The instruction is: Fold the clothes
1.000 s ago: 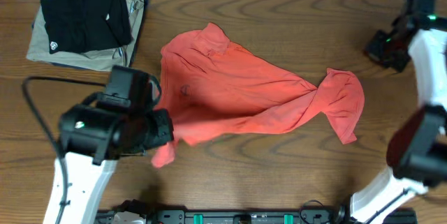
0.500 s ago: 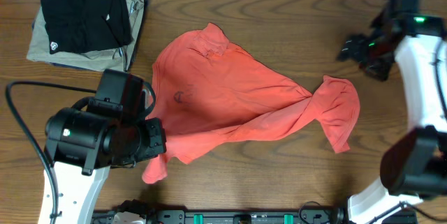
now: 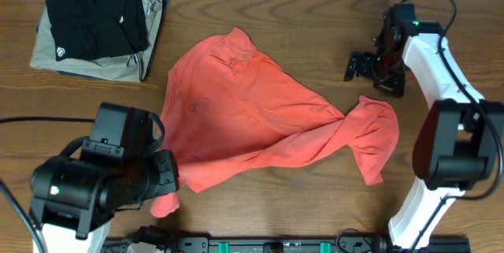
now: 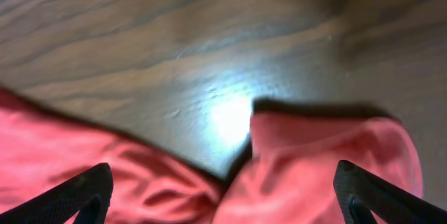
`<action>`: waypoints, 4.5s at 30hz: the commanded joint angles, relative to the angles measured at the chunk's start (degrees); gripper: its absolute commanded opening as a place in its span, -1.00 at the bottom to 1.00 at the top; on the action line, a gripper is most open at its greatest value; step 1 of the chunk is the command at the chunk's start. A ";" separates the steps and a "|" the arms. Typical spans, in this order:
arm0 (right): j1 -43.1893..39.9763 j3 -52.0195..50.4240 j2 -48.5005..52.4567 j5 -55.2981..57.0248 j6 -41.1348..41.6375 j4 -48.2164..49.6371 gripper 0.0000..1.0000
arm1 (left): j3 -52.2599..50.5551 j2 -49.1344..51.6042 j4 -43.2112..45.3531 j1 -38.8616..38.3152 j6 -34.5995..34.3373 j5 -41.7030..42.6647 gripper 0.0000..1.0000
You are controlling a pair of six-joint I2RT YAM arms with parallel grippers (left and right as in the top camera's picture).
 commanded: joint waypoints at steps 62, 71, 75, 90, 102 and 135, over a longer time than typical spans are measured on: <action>1.33 -11.78 -1.70 3.19 8.72 5.90 0.33 | -3.08 0.44 9.79 0.35 1.14 -0.46 -0.88; 1.44 -13.03 -1.70 3.17 10.25 8.35 -0.25 | -3.08 0.44 9.60 0.35 1.66 -0.46 -0.88; 1.44 -13.16 -1.70 3.17 10.25 8.48 -0.97 | -3.08 0.44 9.55 0.35 1.68 -0.46 -0.87; -0.66 -1.27 -3.96 3.15 8.74 2.75 -0.97 | -3.08 0.44 10.84 0.35 1.66 -0.46 -0.88; -7.91 42.77 -5.31 2.95 2.01 -22.16 -0.97 | 14.82 4.59 22.40 0.35 3.93 -0.48 -0.88; -22.29 21.51 -24.04 5.97 -9.77 -37.64 -0.06 | -0.79 12.90 -1.33 -11.67 1.79 8.81 -0.87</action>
